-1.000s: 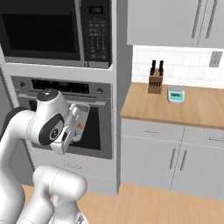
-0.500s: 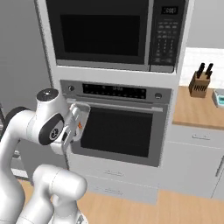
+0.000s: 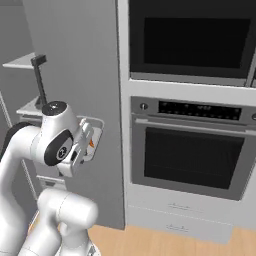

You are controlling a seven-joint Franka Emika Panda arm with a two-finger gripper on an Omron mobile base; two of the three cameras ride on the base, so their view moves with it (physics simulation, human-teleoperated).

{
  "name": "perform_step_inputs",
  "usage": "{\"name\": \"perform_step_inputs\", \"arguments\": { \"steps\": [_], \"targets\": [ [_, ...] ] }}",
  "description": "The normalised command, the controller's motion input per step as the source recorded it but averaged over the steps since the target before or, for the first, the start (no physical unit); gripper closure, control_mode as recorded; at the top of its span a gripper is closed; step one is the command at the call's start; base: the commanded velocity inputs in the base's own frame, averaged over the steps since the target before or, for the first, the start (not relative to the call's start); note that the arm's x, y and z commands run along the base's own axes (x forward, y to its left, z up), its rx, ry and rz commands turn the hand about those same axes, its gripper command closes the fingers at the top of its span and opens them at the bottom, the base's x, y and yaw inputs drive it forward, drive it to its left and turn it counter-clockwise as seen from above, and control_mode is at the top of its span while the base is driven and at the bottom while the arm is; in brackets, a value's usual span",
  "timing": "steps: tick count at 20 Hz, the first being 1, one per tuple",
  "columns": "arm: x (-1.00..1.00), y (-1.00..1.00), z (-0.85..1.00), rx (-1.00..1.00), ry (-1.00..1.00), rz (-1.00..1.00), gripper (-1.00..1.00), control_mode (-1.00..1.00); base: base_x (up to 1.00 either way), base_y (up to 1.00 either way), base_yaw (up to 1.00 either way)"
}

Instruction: Take the meat container that has the chicken drumstick and place it on the second highest rack of the freezer. Then take the vegetable container that has the carrot and broccoli and place it on the highest rack of the freezer.

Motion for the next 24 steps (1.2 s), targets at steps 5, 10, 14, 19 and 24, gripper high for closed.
{"name": "perform_step_inputs", "arguments": {
  "steps": [5,10,14,19,24],
  "targets": [
    [0.0,0.0,0.0,0.0,0.0,0.0,1.0,1.0,0.0,1.0,0.01],
    [0.0,0.0,0.0,0.0,0.0,0.0,1.0,1.0,0.0,1.0,0.03],
    [0.0,0.0,0.0,0.0,0.0,0.0,1.0,1.0,0.0,0.68,0.03],
    [0.0,0.0,0.0,0.0,0.0,0.0,1.0,1.0,0.0,0.1,0.11],
    [0.0,0.0,0.0,0.0,0.0,0.0,1.0,1.0,0.01,-0.46,0.16]
  ]
}}
